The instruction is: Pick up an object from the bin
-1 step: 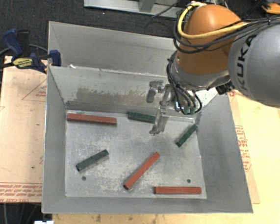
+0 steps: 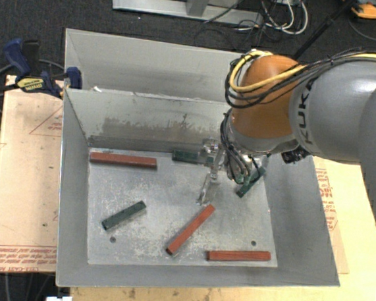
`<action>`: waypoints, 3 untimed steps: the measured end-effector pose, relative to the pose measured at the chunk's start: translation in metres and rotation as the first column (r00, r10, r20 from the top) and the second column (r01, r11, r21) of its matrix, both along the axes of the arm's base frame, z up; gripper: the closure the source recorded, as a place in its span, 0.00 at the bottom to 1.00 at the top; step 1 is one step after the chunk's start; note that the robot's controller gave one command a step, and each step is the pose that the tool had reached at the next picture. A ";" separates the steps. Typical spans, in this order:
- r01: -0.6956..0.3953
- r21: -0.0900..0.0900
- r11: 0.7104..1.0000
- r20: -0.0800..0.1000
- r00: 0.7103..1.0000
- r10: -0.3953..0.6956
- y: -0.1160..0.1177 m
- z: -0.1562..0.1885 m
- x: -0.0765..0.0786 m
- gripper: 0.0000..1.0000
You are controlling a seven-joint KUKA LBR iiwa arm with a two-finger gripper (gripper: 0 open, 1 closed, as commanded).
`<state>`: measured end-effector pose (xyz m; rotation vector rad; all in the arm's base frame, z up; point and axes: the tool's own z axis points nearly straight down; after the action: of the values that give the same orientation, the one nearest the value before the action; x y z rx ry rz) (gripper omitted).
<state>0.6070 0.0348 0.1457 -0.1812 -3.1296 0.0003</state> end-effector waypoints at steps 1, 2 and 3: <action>0.005 -0.001 1.000 -0.003 1.000 -0.005 -0.028 -0.080 -0.062 0.00; 0.003 0.001 1.000 0.007 1.000 -0.003 -0.026 -0.076 -0.058 1.00; 0.147 0.001 0.989 0.007 0.989 -0.147 -0.054 -0.076 -0.074 1.00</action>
Offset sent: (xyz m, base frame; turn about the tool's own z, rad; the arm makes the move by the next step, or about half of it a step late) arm -0.0580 -0.0264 -0.0757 0.0013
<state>0.5333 -0.0190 0.0700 -0.4125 -3.1150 -0.0019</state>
